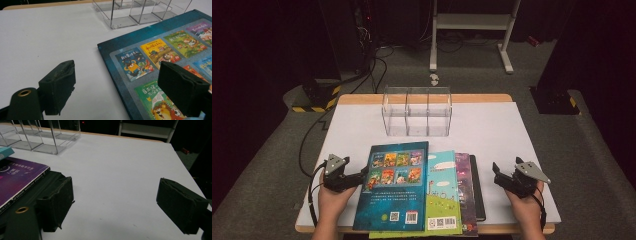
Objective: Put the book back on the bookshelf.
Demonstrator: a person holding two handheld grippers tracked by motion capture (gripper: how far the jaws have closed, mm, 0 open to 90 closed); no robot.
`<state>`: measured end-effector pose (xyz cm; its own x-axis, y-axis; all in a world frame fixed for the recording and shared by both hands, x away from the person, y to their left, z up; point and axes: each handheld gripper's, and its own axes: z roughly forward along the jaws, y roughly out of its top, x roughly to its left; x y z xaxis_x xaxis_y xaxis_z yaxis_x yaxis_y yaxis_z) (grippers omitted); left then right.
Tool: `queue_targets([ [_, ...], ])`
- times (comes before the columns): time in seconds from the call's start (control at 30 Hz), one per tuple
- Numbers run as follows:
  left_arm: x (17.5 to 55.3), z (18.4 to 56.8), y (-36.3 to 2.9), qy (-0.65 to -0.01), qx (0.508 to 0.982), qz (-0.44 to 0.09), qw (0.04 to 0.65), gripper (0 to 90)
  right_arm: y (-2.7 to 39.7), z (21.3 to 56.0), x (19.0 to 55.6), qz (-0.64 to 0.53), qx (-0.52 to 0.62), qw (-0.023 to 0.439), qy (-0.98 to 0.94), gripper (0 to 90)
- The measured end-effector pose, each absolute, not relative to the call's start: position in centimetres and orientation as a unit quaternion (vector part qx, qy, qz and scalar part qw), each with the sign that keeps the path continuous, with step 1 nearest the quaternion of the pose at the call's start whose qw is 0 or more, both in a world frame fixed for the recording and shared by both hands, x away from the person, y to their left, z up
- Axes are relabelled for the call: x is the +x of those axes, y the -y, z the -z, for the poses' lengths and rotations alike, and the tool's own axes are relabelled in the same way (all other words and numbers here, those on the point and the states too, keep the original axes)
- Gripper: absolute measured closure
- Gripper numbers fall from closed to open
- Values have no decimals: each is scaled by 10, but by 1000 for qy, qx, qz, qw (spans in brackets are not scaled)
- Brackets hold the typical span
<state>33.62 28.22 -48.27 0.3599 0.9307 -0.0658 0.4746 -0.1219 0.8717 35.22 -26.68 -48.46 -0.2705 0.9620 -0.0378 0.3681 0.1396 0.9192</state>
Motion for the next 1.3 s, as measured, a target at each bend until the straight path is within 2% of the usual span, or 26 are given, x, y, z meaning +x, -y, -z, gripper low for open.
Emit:
queue_targets([
  [0.1,336,483,-282,-502,703,-261,432,150,265,483,352,-430,491,350,-672,142],
  [0.33,336,484,-281,-509,709,-252,418,142,265,476,350,-450,479,305,-689,138],
  [0.63,329,481,-280,-507,712,-246,419,139,255,467,350,-464,467,304,-689,136],
  [0.9,322,486,-280,-506,727,-210,415,139,240,461,352,-475,443,311,-694,137],
  [1.0,319,490,-282,-510,732,-179,416,139,232,458,355,-487,428,287,-706,143],
  [1.3,312,493,-277,-517,732,-174,408,102,211,459,357,-486,405,270,-726,143],
])
